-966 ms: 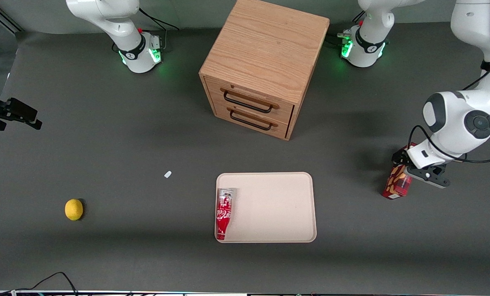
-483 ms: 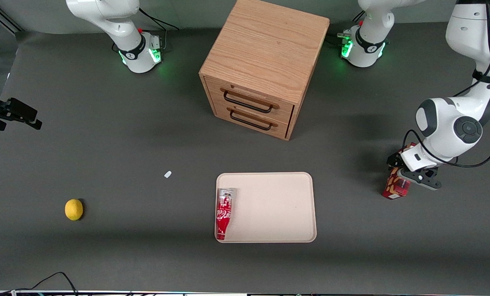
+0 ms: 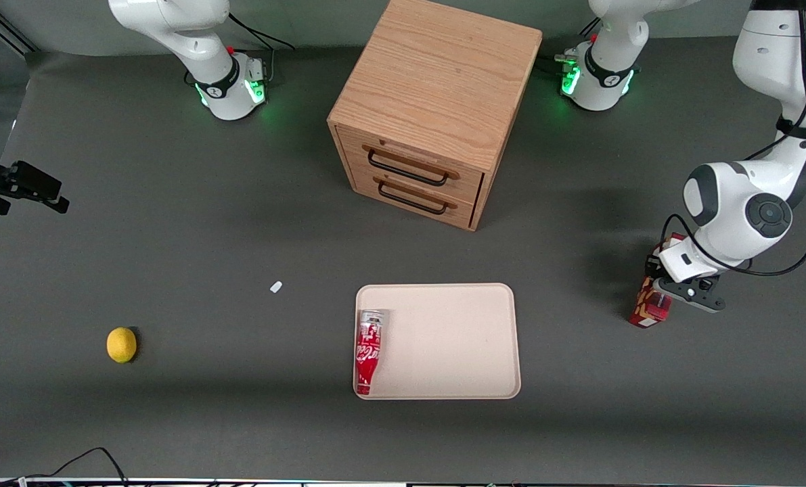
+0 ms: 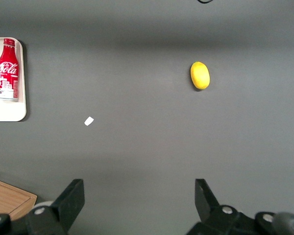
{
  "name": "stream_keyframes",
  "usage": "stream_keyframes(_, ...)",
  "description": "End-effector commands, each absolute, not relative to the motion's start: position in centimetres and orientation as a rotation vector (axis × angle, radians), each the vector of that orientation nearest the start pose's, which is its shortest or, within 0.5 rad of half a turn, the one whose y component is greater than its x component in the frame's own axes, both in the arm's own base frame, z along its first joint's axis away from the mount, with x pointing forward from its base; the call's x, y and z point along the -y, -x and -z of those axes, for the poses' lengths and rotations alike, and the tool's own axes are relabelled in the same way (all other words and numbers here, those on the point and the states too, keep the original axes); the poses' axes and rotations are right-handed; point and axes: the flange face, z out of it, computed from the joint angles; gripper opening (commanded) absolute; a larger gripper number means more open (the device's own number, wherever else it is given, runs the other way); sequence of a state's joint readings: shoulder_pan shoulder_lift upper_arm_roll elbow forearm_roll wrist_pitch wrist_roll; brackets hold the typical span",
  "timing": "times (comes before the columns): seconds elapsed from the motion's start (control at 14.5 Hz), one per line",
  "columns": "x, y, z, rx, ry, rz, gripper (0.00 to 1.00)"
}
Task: Place red cookie box on tray
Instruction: 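Close the left gripper on the box end and lift it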
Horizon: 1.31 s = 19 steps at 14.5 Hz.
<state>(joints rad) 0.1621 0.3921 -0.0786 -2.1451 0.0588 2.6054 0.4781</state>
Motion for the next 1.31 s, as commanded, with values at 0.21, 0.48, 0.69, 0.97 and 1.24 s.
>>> stream_keyframes(0.21,-4.9,-58.6,-25.6,-0.634,3.063,0.049,0.0)
stream_keyframes(0.48,-4.3,-60.7,-31.4,-0.508,3.091,0.023,0.0)
stream_keyframes(0.69,-0.6,-63.5,-37.5,-0.46,3.132,-0.024,0.0)
stream_keyframes(0.97,6.4,-67.1,-44.6,-0.312,3.155,-0.101,0.0)
stream_keyframes(1.24,16.8,-70.0,-45.9,-0.198,3.169,-0.09,0.0)
